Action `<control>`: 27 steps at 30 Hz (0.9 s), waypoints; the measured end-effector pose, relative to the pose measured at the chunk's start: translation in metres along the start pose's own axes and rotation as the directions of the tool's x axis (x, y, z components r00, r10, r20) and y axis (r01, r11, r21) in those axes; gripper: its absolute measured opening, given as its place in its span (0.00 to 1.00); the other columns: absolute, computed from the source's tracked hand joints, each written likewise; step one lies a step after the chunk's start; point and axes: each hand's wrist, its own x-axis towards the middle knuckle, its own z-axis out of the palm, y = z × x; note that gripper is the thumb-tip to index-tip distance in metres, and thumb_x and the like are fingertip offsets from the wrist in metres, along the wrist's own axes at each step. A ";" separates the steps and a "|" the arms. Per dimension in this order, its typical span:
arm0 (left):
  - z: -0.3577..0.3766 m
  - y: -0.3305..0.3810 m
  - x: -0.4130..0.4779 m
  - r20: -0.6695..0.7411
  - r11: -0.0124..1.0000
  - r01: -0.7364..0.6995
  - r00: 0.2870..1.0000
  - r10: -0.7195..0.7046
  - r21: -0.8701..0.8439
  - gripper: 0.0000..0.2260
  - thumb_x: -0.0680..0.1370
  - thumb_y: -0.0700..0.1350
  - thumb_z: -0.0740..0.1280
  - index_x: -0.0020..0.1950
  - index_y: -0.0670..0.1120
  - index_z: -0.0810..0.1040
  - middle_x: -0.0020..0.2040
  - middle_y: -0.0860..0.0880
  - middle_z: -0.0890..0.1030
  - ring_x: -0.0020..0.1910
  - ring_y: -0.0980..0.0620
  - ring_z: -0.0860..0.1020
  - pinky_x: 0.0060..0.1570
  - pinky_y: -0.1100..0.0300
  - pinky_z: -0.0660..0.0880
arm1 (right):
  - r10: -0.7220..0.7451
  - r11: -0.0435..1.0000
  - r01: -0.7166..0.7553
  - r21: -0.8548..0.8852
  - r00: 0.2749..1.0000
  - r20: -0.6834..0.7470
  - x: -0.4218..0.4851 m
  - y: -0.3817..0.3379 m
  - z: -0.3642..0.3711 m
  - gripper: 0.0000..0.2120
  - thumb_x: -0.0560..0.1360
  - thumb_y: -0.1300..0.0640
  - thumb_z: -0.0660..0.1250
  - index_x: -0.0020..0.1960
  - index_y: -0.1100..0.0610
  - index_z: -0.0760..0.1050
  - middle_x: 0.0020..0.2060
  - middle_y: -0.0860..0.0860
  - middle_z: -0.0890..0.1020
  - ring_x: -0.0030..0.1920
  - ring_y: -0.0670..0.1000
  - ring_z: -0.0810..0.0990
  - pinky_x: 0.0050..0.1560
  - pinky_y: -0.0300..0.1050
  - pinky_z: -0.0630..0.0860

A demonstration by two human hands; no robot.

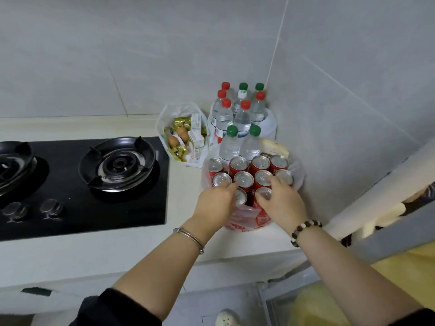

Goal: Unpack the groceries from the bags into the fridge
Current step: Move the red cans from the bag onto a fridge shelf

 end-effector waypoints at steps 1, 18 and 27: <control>0.003 0.000 0.000 0.013 1.000 0.007 1.000 -0.007 0.013 0.11 0.80 0.46 0.58 0.61 0.47 0.72 0.56 0.47 0.75 0.48 0.39 0.78 0.38 0.53 0.70 | 0.016 1.000 -0.016 0.004 1.000 0.012 -0.001 0.001 0.004 0.23 0.73 0.43 0.65 0.62 0.56 0.68 0.58 0.52 0.73 0.51 0.55 0.77 0.42 0.46 0.74; 0.024 0.014 0.004 0.001 0.995 0.102 0.995 -0.102 0.008 0.24 0.72 0.50 0.71 0.63 0.44 0.68 0.61 0.46 0.67 0.56 0.46 0.73 0.39 0.59 0.66 | 0.213 0.974 -0.211 0.081 0.977 -0.015 -0.007 0.008 0.038 0.28 0.65 0.42 0.74 0.54 0.56 0.66 0.48 0.51 0.81 0.47 0.58 0.81 0.40 0.49 0.78; 0.020 0.015 0.004 0.033 0.989 0.134 0.991 -0.132 -0.064 0.25 0.69 0.48 0.74 0.60 0.43 0.69 0.61 0.46 0.67 0.56 0.46 0.73 0.45 0.56 0.71 | 0.181 0.983 -0.181 0.016 0.983 -0.015 -0.004 0.005 0.034 0.27 0.67 0.42 0.73 0.54 0.59 0.67 0.48 0.55 0.81 0.49 0.60 0.81 0.40 0.48 0.75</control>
